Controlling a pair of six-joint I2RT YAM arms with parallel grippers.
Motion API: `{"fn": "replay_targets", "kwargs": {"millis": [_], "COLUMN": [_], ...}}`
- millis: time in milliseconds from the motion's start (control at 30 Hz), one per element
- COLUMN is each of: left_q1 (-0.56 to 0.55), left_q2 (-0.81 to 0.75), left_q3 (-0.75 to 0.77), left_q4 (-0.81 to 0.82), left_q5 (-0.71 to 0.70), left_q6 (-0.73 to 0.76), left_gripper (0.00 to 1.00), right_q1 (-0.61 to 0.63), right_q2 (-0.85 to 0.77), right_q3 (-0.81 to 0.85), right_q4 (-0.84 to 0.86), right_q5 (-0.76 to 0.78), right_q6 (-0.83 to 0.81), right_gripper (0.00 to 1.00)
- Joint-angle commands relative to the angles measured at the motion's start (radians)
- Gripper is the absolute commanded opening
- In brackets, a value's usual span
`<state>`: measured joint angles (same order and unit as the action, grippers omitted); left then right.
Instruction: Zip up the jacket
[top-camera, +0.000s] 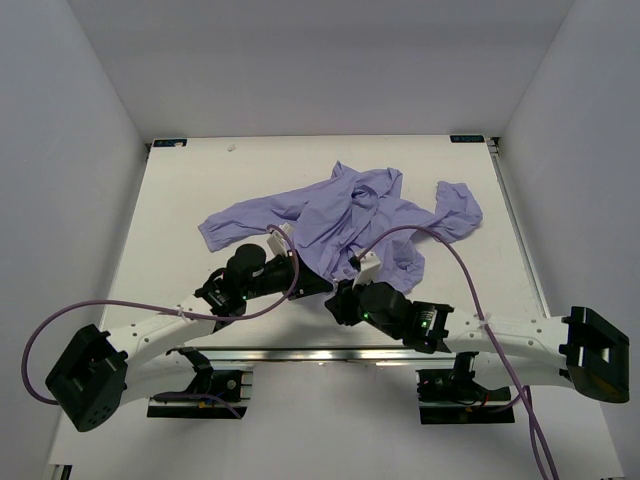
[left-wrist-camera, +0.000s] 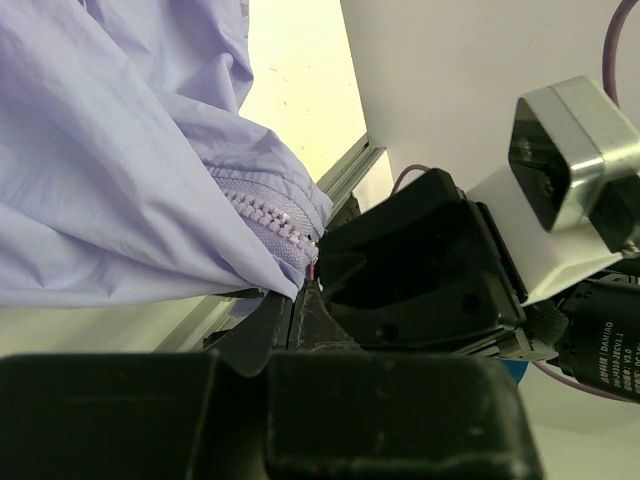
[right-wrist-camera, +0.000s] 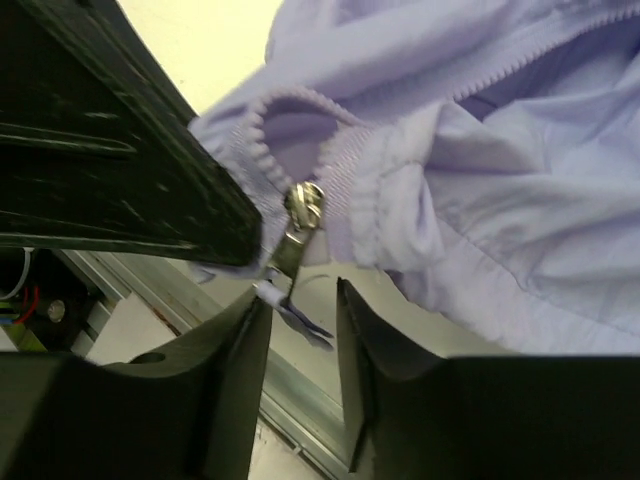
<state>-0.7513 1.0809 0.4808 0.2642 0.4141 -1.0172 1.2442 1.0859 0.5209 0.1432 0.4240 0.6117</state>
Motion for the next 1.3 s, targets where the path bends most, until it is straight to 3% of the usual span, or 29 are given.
{"fn": "replay_targets", "kwargs": {"millis": [0,33,133,200,400,600,900,1267], "left_q1": [-0.005,-0.005,-0.003,-0.003,-0.003,-0.003,-0.003,-0.005], "left_q2": [-0.009,-0.004,0.002,0.002,-0.003,0.013,0.025,0.031], "left_q3": [-0.008,-0.01,-0.016,-0.018,-0.015,-0.011,-0.001,0.008], "left_q4": [0.035,0.036,0.052,0.043,-0.029,-0.106,-0.178,-0.296], "left_q5": [0.002,0.003,0.014,0.014,-0.029,-0.025,-0.005,0.057], "left_q6": [-0.004,-0.003,-0.007,-0.009,0.031,0.091,0.172,0.272], "left_gripper": [0.0,0.0,0.0,0.0,0.0,0.0,0.0,0.0], "right_q1": [0.004,0.004,0.004,0.004,0.004,-0.012,-0.155,-0.362], "right_q2": [-0.012,-0.012,-0.023,-0.04,-0.107,-0.141,0.048,0.195], "right_q3": [0.011,0.013,0.007,0.01,0.05,0.123,0.332,0.422], "right_q4": [0.088,0.087,0.09,0.076,-0.091,-0.223,-0.416,-0.38], "right_q5": [0.033,0.029,0.016,0.004,-0.096,-0.088,-0.302,-0.551], "right_q6": [-0.016,-0.015,-0.009,-0.006,0.034,0.036,0.045,0.097], "right_gripper": [0.36,0.34,0.06,0.0,0.0,0.0,0.0,0.0]}}
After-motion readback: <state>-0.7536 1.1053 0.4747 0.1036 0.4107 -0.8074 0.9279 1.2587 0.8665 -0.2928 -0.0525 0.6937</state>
